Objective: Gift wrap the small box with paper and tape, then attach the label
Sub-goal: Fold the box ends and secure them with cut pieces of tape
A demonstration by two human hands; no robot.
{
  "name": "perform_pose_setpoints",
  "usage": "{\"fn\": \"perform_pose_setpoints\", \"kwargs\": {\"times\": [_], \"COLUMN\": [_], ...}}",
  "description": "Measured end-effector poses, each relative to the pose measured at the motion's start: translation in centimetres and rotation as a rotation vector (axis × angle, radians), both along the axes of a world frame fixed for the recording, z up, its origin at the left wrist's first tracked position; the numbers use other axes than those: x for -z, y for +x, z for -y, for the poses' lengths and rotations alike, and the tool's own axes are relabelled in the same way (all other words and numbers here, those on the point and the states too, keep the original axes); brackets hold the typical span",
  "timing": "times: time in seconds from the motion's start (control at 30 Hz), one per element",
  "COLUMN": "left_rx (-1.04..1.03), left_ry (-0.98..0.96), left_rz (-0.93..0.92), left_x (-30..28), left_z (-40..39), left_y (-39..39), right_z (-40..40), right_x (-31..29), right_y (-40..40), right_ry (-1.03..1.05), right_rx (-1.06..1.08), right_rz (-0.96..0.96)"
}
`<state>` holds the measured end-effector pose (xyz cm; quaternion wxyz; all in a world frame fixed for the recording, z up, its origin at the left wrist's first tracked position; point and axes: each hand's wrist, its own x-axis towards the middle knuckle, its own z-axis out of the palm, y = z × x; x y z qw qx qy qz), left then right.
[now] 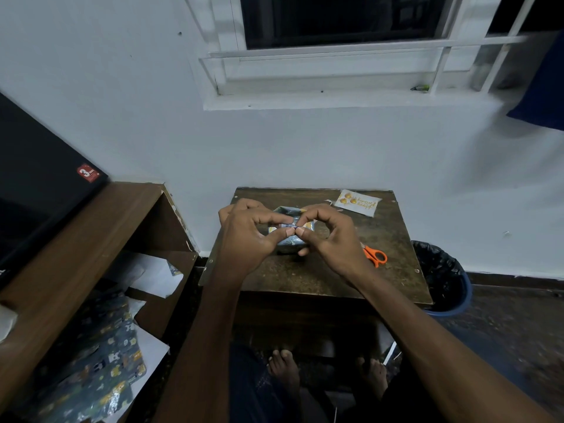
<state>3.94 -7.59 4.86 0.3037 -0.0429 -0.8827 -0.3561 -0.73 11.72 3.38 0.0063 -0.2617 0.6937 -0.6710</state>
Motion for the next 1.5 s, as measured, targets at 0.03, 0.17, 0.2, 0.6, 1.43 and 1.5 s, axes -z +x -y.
{"fn": "perform_pose_setpoints", "kwargs": {"times": [0.03,0.17,0.2,0.6,1.43,1.5], "left_rx": [-0.013,-0.055,-0.060,0.028,0.218,0.200], "left_ry": [-0.020,-0.069,-0.074,-0.002,0.318,0.318], "left_rz": [0.006,0.039,0.045,0.053,0.024,0.020], "left_x": [-0.1,-0.1,-0.1,0.4,0.4,0.5], "left_z": [0.0,-0.1,-0.1,-0.6,-1.3,-1.2], "left_y": [0.0,0.1,0.2,0.0,0.5,0.4], "right_z": [0.0,0.2,0.2,0.3,0.2,0.2], "right_x": [0.0,0.0,0.0,0.0,0.3,0.3], "right_y": [0.0,0.2,0.3,0.4,0.0,0.0], "right_ry": [0.005,0.003,0.002,0.048,-0.073,-0.086], "right_rx": [0.002,0.016,0.020,0.043,0.037,0.040], "right_rz": [-0.001,-0.016,-0.023,-0.050,0.124,0.146]}}
